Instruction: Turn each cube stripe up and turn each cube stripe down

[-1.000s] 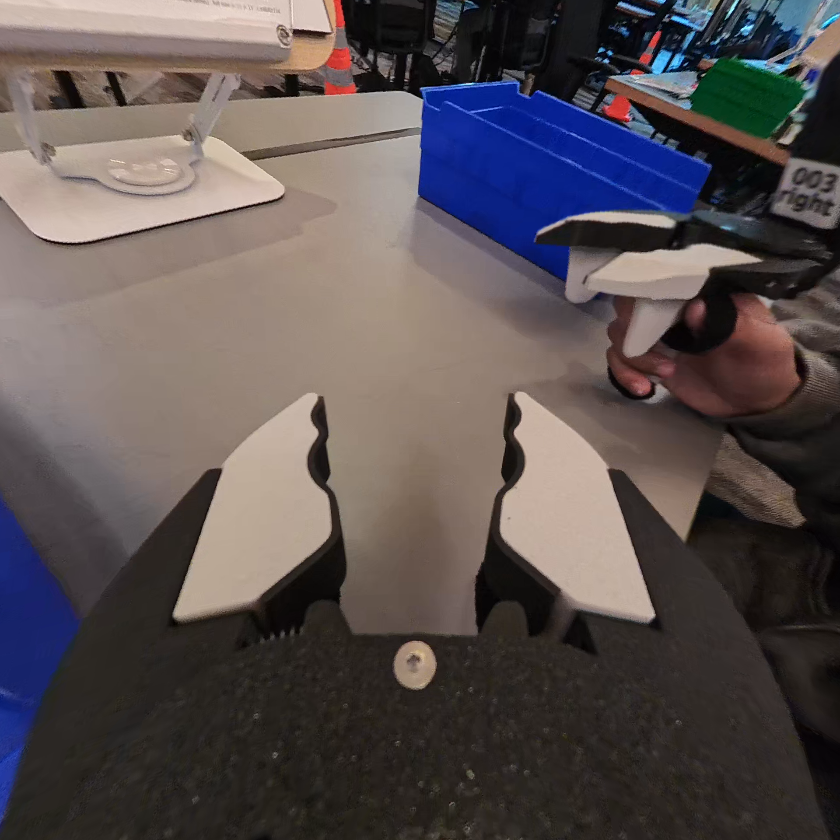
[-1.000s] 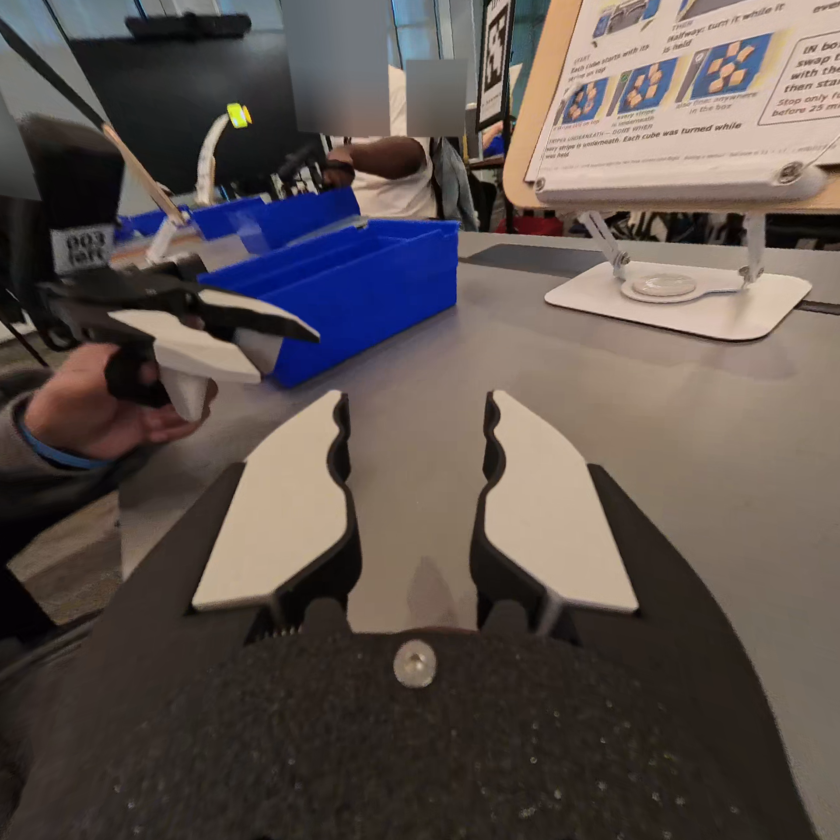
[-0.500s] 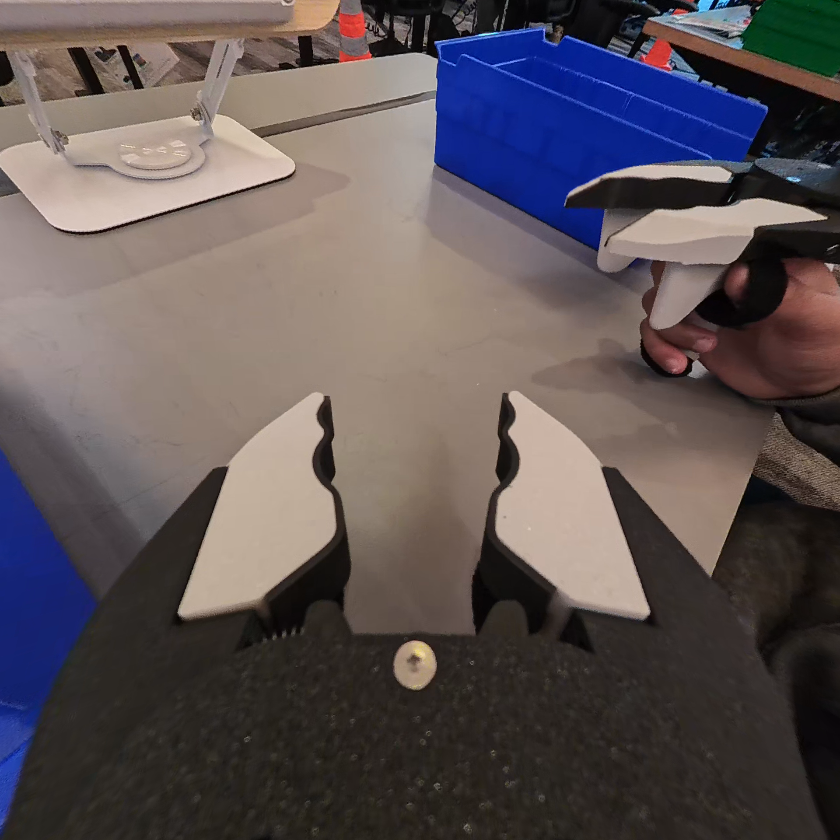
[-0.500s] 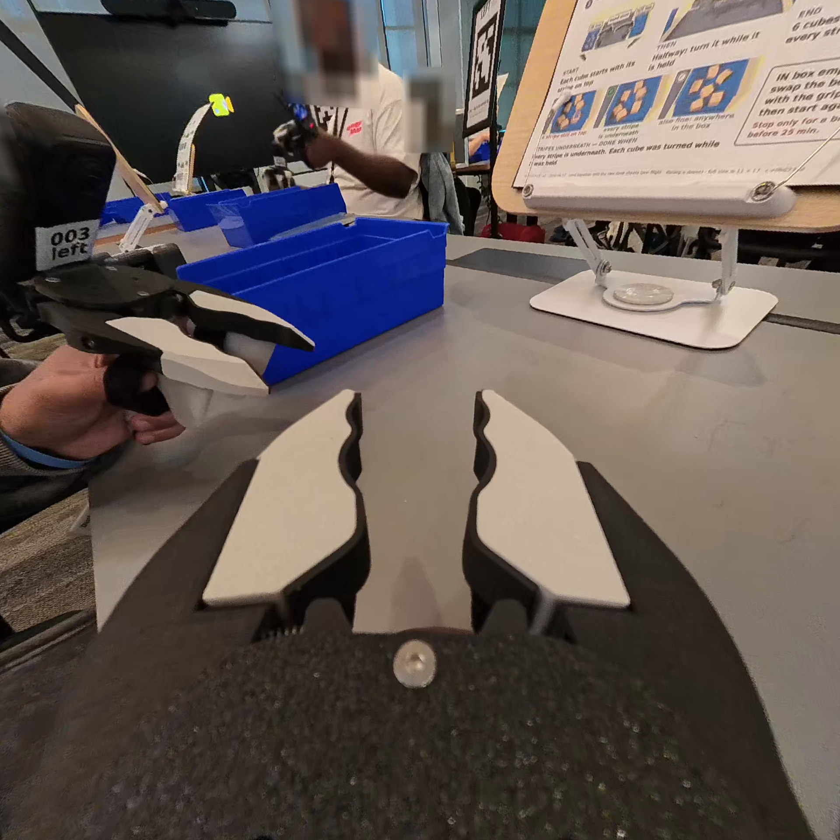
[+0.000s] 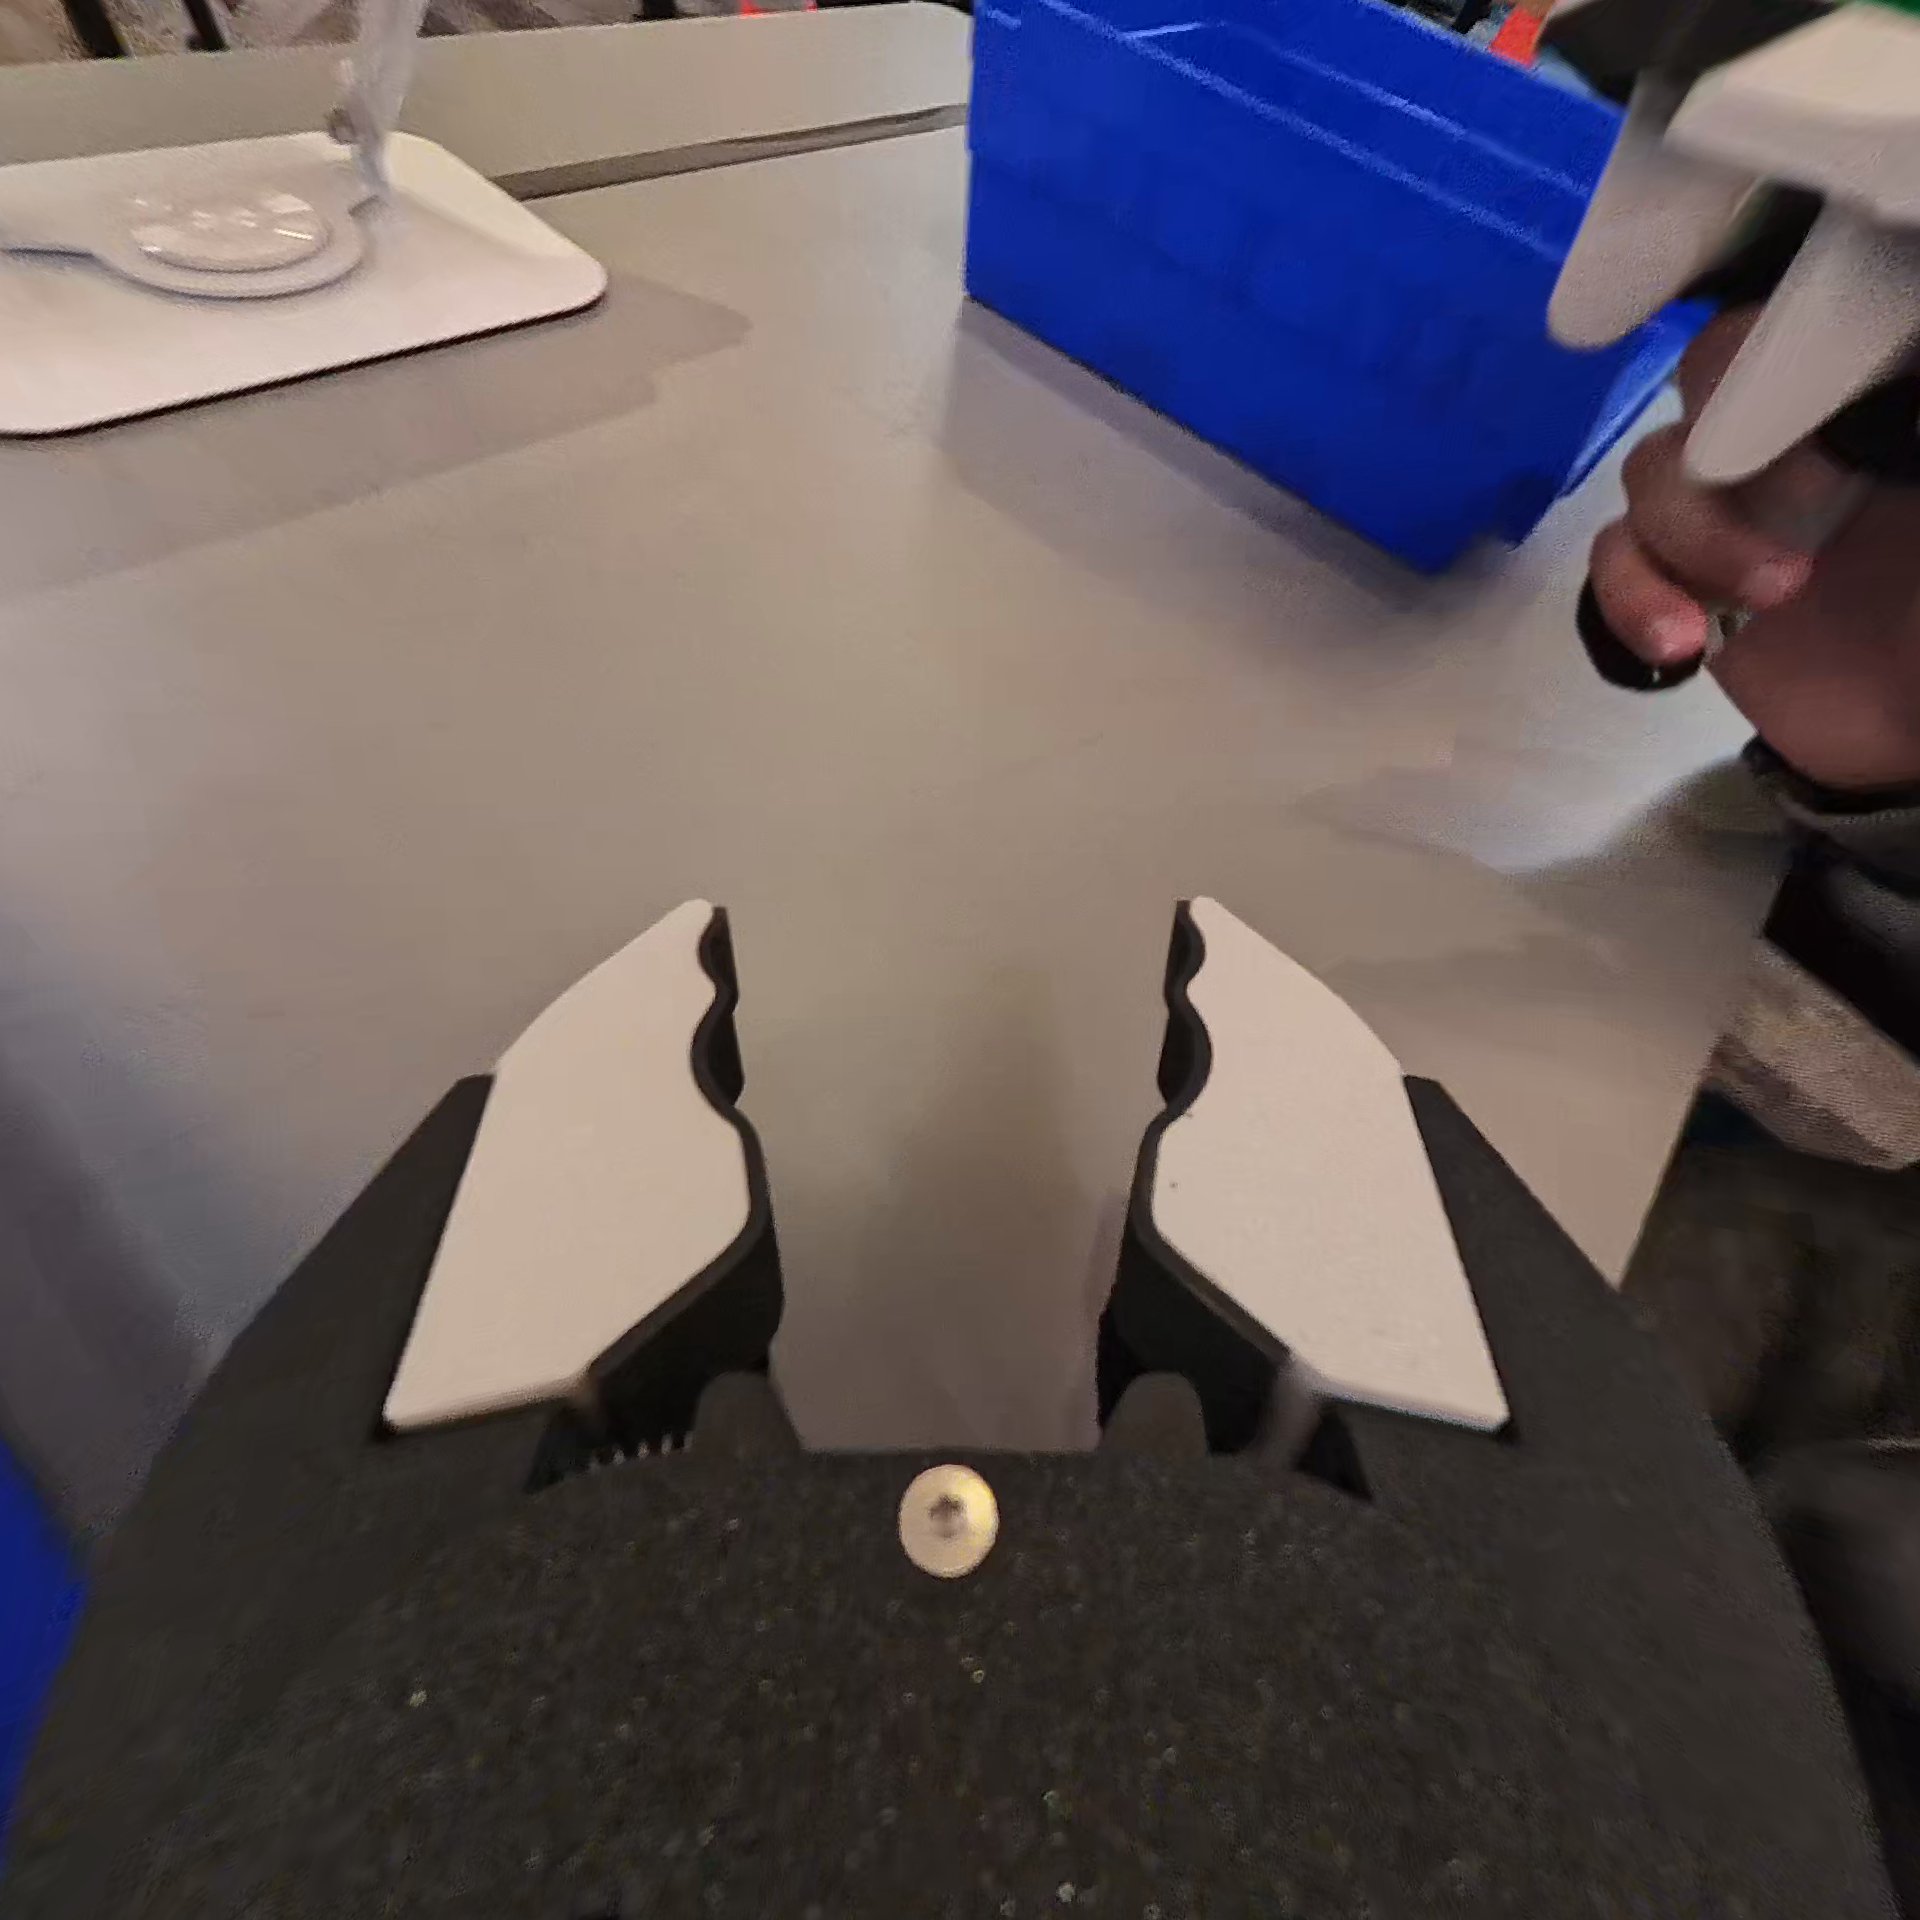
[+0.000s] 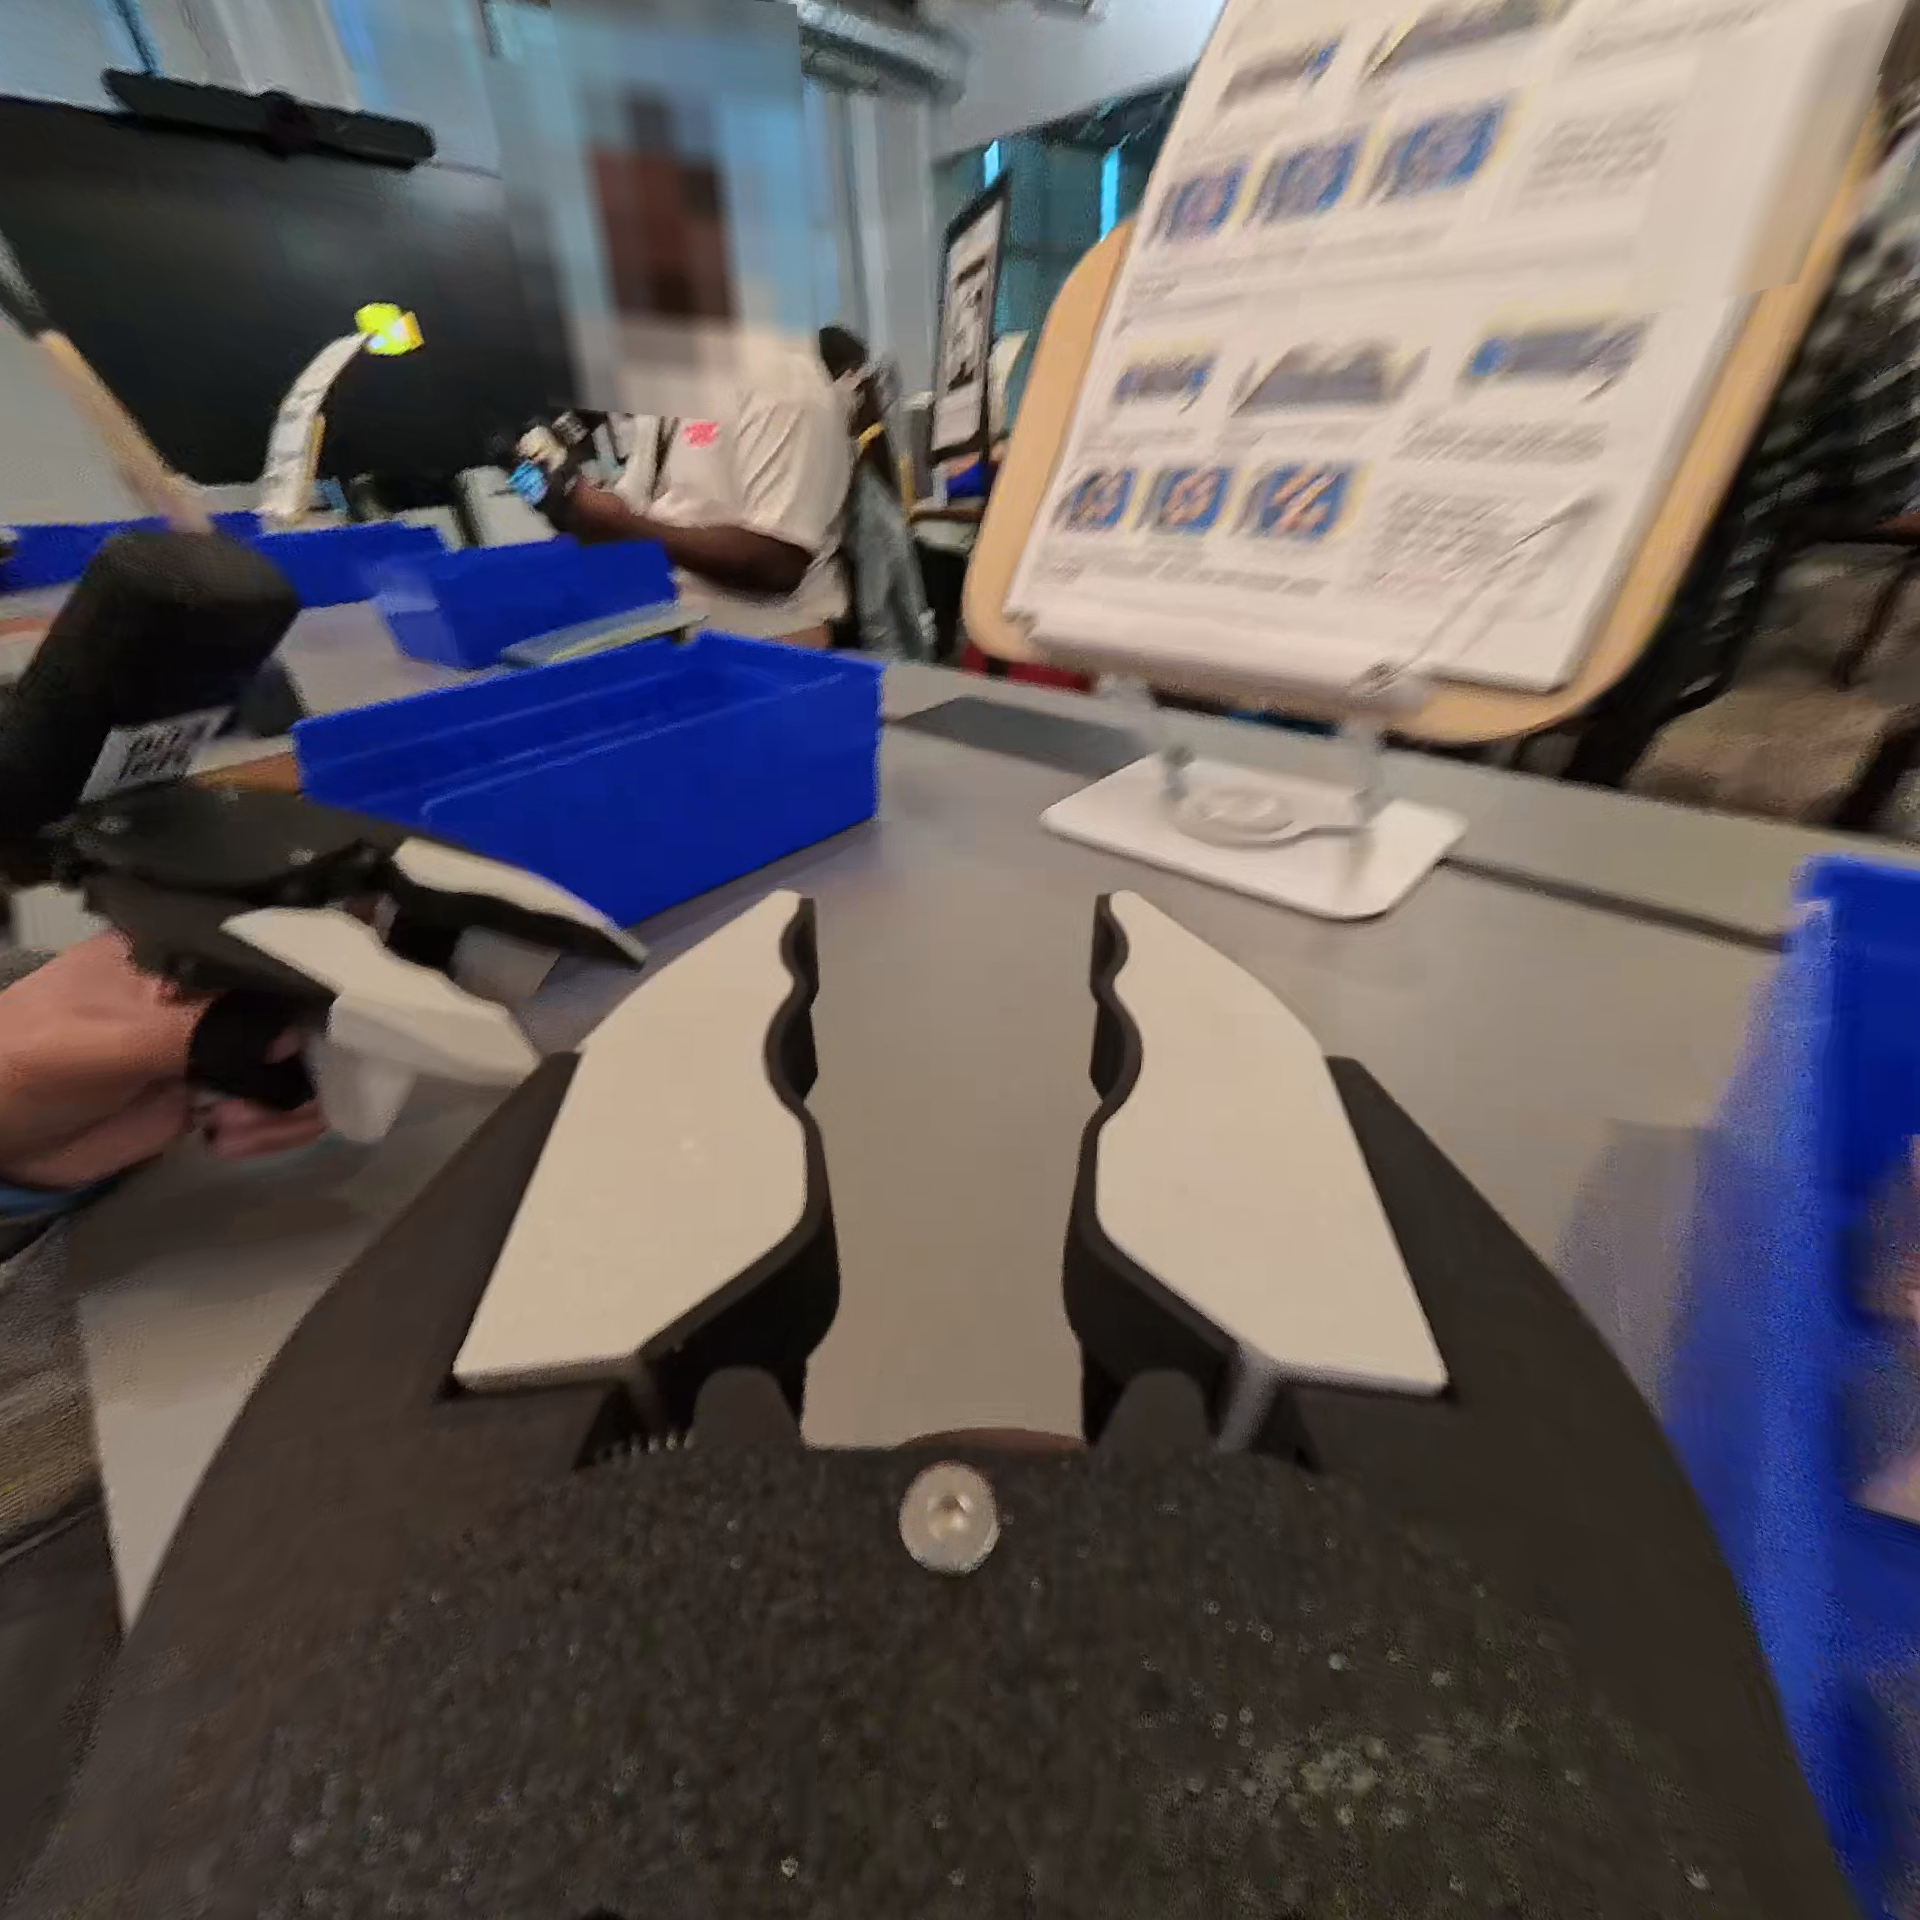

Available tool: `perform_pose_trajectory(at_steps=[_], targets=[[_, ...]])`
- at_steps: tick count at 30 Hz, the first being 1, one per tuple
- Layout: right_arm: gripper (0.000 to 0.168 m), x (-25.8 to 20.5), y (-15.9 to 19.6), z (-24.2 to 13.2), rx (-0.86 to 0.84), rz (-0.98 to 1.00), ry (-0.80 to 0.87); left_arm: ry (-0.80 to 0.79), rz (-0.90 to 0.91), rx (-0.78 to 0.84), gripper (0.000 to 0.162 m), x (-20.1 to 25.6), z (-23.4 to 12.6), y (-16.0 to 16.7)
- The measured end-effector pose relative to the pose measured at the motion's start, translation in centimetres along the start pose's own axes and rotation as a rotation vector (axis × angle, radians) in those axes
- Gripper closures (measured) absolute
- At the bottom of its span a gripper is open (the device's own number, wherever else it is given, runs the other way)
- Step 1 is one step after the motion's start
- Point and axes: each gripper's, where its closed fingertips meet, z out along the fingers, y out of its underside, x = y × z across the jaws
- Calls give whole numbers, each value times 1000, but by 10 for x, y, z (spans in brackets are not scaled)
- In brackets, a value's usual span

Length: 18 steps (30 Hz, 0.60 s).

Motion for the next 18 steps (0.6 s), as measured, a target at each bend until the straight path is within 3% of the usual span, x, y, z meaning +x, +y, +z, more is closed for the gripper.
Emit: perform_pose_trajectory(at_steps=[4,8,13,18], targets=[[106,76,-27,-59,-2,-17,227,149,-17,-14,75,63,31,-20],[100,157,-26,-141,-3,45,487,138,63,38,69,117,77,-58],[96,208,11,-216,-64,148,689,51,-45,-2,54,160,164,-87],[95,224,59,-233,-228,129,768,23,-88,-81,44,198,241,-84]])
